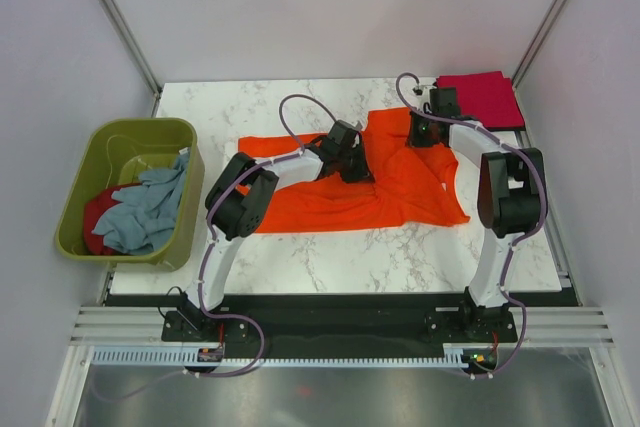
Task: Fold and stack the t-shirts
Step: Fold the tshirt
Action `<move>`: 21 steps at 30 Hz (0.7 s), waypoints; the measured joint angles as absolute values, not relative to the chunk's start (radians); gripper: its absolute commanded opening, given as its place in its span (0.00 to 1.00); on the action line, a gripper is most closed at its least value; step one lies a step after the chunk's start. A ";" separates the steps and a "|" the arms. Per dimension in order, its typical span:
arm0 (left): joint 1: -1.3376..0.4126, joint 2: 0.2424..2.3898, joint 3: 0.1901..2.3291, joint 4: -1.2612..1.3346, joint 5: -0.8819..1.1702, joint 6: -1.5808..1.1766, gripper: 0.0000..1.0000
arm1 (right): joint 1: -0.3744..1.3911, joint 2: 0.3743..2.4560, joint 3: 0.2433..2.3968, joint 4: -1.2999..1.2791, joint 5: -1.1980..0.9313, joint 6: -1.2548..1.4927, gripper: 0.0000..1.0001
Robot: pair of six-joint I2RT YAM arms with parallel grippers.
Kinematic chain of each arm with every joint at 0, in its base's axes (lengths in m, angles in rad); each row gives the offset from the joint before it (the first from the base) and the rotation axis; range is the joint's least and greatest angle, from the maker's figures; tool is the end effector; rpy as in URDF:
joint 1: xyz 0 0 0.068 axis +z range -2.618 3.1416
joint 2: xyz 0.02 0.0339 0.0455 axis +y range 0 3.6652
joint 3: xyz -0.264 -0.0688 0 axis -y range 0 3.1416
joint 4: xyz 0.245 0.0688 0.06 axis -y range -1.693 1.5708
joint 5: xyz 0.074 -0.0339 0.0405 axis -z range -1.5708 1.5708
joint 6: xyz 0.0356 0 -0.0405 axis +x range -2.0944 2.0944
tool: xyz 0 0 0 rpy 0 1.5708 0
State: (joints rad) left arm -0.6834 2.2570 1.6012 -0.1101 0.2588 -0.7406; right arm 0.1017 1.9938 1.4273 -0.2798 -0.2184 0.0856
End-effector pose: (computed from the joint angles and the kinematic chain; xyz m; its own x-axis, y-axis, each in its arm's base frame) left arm 0.3790 -0.3204 0.1407 -0.9051 -0.1041 -0.4123 0.1934 0.7626 -0.6173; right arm 0.4363 0.0523 0.1919 -0.7629 0.0060 -0.6465 -0.1774 0.9596 0.2183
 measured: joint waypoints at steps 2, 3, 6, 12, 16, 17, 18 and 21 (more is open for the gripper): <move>-0.683 2.257 1.596 -0.118 0.250 -0.748 0.02 | 0.108 1.994 1.427 -0.273 -0.209 0.076 0.00; -0.683 2.257 1.596 -0.119 0.245 -0.751 0.02 | 0.110 1.994 1.427 -0.267 -0.207 0.070 0.00; -0.685 2.257 1.596 -0.118 0.237 -0.758 0.02 | 0.116 1.994 1.427 -0.251 -0.204 0.054 0.00; -0.688 2.257 1.596 -0.118 0.231 -0.762 0.02 | 0.125 1.994 1.427 -0.240 -0.205 0.023 0.00; -0.693 2.257 1.596 -0.118 0.218 -0.763 0.02 | 0.131 1.994 1.427 -0.239 -0.212 -0.012 0.00; -0.694 2.256 1.596 -0.118 0.216 -0.763 0.02 | 0.133 1.994 1.428 -0.239 -0.213 -0.023 0.00; -0.694 2.256 1.596 -0.118 0.215 -0.763 0.02 | 0.134 1.994 1.428 -0.239 -0.213 -0.030 0.00; -0.696 2.256 1.596 -0.118 0.208 -0.767 0.02 | 0.141 1.995 1.432 -0.241 -0.217 -0.057 0.00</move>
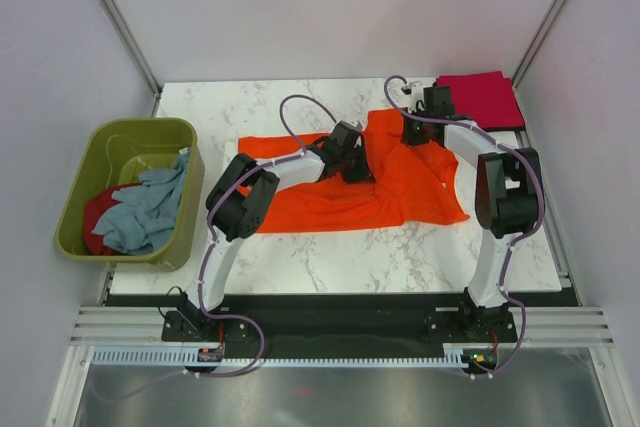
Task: Fold and stack the t-shirts
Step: Fold the tshirt
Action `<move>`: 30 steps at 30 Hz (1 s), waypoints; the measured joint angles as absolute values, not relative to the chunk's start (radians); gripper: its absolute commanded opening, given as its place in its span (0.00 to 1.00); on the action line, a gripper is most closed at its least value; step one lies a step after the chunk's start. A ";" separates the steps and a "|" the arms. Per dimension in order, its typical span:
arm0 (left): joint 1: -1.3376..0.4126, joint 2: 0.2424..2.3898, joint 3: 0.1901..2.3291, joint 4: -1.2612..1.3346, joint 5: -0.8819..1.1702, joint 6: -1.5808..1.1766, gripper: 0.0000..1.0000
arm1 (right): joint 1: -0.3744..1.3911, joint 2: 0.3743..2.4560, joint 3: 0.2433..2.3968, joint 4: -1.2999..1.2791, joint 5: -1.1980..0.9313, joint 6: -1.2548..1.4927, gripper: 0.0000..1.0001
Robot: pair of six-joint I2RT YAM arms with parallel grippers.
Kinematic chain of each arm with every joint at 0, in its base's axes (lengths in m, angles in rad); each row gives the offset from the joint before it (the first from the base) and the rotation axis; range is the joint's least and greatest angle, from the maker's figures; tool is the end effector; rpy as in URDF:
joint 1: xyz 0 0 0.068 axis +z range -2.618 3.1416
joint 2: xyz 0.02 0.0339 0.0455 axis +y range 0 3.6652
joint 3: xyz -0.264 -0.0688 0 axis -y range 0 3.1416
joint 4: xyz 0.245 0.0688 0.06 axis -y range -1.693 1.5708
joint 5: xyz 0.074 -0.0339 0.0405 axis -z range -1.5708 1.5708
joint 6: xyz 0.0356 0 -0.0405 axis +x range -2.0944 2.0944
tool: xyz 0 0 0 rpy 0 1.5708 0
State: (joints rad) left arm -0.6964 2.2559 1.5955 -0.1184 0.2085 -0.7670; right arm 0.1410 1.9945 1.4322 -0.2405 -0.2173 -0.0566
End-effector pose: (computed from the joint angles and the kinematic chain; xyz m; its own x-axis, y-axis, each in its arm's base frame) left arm 0.3749 -0.3230 0.1386 -0.9019 -0.1309 -0.4116 0.1593 0.7850 -0.5986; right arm 0.4379 0.0699 0.1961 -0.6949 -0.1544 -0.7024 -0.3253 0.9385 0.1155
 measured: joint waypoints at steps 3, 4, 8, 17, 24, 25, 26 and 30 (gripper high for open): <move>-0.701 2.252 1.591 -0.118 0.192 -0.772 0.02 | 0.147 1.996 1.451 -0.240 -0.226 -0.077 0.00; -0.704 2.247 1.587 -0.118 0.185 -0.773 0.02 | 0.147 1.998 1.457 -0.241 -0.230 -0.082 0.00; -0.714 2.231 1.573 -0.125 0.155 -0.781 0.02 | 0.151 2.012 1.483 -0.237 -0.252 -0.097 0.00; -0.720 2.186 1.567 -0.162 0.092 -0.799 0.18 | 0.153 2.046 1.493 -0.267 -0.227 -0.077 0.28; -0.719 2.128 1.568 -0.303 0.014 -0.800 0.40 | 0.153 1.954 1.507 -0.422 -0.030 0.157 0.52; -0.719 2.106 1.568 -0.324 0.001 -0.799 0.40 | 0.152 1.927 1.508 -0.462 0.004 0.213 0.51; -0.719 2.074 1.568 -0.345 -0.008 -0.798 0.40 | 0.152 1.901 1.509 -0.503 0.037 0.266 0.50; -0.716 1.925 1.520 -0.369 -0.018 -0.793 0.39 | 0.147 1.802 1.480 -0.657 0.151 0.473 0.47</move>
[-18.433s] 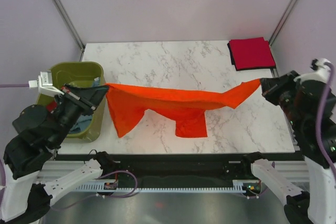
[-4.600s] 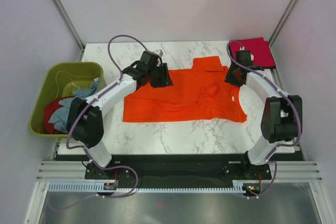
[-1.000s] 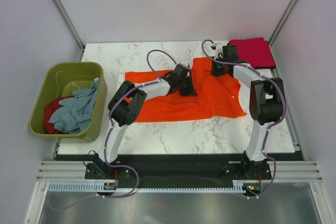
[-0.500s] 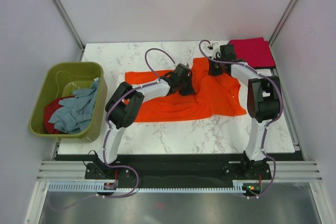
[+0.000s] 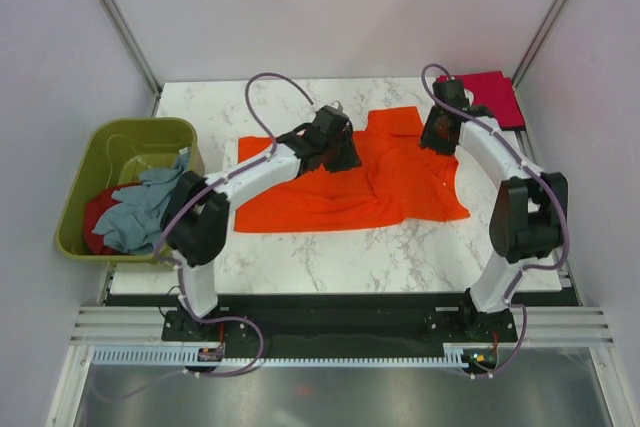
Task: Fold and stack the t-shirts
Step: Fold the tshirt
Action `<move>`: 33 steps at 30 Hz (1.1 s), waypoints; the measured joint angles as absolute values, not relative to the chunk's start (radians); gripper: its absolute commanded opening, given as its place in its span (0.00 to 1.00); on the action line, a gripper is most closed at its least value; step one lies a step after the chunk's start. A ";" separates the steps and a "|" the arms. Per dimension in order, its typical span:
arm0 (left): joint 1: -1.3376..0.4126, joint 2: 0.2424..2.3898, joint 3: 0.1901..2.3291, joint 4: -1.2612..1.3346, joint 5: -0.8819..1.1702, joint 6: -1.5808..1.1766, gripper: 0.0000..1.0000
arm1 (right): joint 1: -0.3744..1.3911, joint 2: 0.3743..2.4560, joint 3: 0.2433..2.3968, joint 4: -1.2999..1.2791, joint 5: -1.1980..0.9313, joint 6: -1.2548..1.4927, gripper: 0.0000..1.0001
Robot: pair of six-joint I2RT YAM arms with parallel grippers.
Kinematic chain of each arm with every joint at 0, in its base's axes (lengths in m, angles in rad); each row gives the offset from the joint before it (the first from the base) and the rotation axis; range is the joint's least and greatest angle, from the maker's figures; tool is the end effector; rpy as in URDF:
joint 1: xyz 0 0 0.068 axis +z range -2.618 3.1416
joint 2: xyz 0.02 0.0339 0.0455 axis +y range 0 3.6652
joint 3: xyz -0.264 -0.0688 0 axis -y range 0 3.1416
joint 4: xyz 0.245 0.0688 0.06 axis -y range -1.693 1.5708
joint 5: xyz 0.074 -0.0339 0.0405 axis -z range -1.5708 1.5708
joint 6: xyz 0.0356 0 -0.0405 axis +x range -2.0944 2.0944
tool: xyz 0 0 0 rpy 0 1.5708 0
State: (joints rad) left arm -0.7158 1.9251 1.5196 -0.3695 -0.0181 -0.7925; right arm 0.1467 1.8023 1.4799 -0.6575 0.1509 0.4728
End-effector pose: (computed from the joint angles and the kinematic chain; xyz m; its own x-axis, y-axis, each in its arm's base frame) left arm 0.3314 -0.2874 0.2429 -0.8310 -0.2209 -0.5106 0.0778 0.8626 -0.4999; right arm 0.3894 0.0521 0.2591 -0.7595 0.3429 -0.5528 0.3192 0.9369 0.1426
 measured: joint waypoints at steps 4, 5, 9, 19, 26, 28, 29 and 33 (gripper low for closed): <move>-0.713 1.754 1.383 -0.368 0.001 -0.791 0.38 | 0.120 1.675 1.319 -0.757 0.212 0.637 0.46; -0.713 1.733 1.357 -0.370 0.003 -0.791 0.38 | 0.113 1.650 1.283 -0.783 0.223 0.668 0.46; -0.704 1.702 1.218 -0.373 0.011 -0.791 0.37 | 0.078 1.584 1.169 -0.815 0.257 0.752 0.44; -0.649 1.726 1.083 -0.417 -0.015 -0.792 0.36 | 0.049 1.554 0.988 -0.773 0.331 0.799 0.44; -0.641 1.757 1.048 -0.418 -0.120 -0.800 0.34 | 0.034 1.593 0.943 -0.702 0.461 0.731 0.39; -0.644 1.747 1.034 -0.410 -0.144 -0.806 0.34 | 0.030 1.597 0.927 -0.691 0.492 0.710 0.39; -0.644 1.740 1.027 -0.405 -0.152 -0.811 0.34 | 0.030 1.597 0.920 -0.689 0.504 0.699 0.38; -0.647 1.719 0.998 -0.387 -0.162 -0.828 0.34 | 0.031 1.589 0.889 -0.671 0.517 0.660 0.38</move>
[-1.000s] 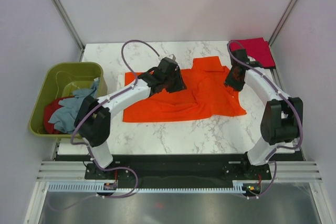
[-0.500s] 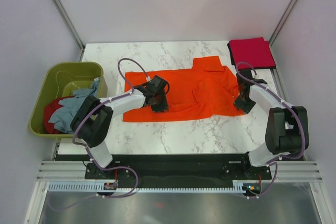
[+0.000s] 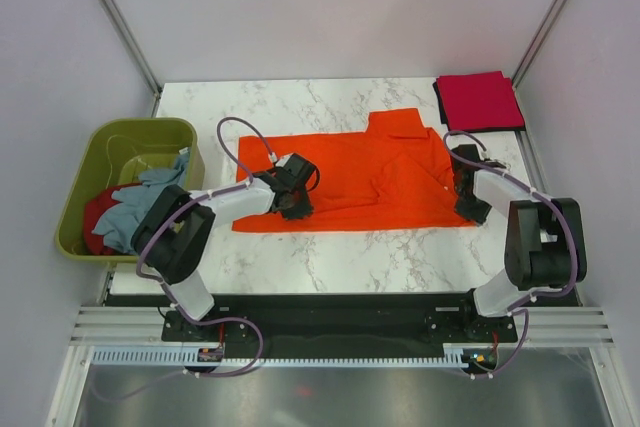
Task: Fold and stack the t-shirts
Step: Fold the tshirt
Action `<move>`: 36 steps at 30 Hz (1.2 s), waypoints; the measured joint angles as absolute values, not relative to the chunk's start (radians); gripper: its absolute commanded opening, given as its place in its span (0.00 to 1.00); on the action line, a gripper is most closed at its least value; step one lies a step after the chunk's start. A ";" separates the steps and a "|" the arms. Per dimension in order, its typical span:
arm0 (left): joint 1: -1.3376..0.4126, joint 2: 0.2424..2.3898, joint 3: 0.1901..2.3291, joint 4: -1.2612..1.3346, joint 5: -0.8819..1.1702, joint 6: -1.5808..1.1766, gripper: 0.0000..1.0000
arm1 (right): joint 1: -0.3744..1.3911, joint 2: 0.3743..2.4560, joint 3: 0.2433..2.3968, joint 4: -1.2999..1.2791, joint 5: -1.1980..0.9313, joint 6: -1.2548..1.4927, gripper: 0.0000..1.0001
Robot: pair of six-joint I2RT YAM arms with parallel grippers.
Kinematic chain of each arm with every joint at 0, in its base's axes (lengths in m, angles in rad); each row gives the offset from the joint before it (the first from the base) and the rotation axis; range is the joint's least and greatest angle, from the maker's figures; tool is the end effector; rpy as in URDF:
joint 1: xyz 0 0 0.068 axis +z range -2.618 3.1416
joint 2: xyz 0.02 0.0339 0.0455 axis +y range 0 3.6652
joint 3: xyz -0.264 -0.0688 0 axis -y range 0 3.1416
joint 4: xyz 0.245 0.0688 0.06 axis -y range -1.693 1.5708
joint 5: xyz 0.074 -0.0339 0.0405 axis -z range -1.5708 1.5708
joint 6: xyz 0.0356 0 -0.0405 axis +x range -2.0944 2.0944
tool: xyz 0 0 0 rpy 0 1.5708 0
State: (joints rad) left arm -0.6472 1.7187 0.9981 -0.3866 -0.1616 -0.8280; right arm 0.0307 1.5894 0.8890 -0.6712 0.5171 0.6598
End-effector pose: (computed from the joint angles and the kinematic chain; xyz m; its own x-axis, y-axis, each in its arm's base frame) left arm 0.2678 -0.1952 0.1604 -0.8787 -0.2472 -0.4084 -0.1619 0.9591 -0.2320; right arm 0.2721 -0.0093 0.1626 -0.7305 0.5106 -0.4534 0.6567 0.7073 -0.2616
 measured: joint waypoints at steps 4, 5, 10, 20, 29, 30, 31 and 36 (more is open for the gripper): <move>-0.654 1.667 0.950 -0.406 -0.164 -0.848 0.37 | 0.030 1.546 0.867 -0.670 0.518 0.628 0.38; -0.654 1.652 0.941 -0.426 -0.165 -0.851 0.38 | 0.030 1.531 0.866 -0.673 0.519 0.620 0.39; -0.654 1.560 0.952 -0.537 -0.173 -0.856 0.46 | 0.029 1.465 0.897 -0.724 0.515 0.593 0.42; -0.463 1.523 1.303 -0.600 -0.022 -0.704 0.45 | 0.027 1.487 1.198 -0.719 0.262 0.427 0.52; -0.251 1.760 1.556 -0.599 0.057 -0.501 0.45 | 0.027 1.834 1.525 -0.554 -0.009 0.296 0.58; -0.243 1.791 1.569 -0.601 0.057 -0.484 0.45 | 0.027 1.870 1.550 -0.538 -0.023 0.288 0.57; -0.236 1.821 1.584 -0.605 0.057 -0.471 0.44 | 0.027 1.911 1.580 -0.520 -0.038 0.279 0.57; -0.204 1.974 1.668 -0.619 0.051 -0.411 0.44 | 0.027 2.104 1.730 -0.470 -0.091 0.250 0.57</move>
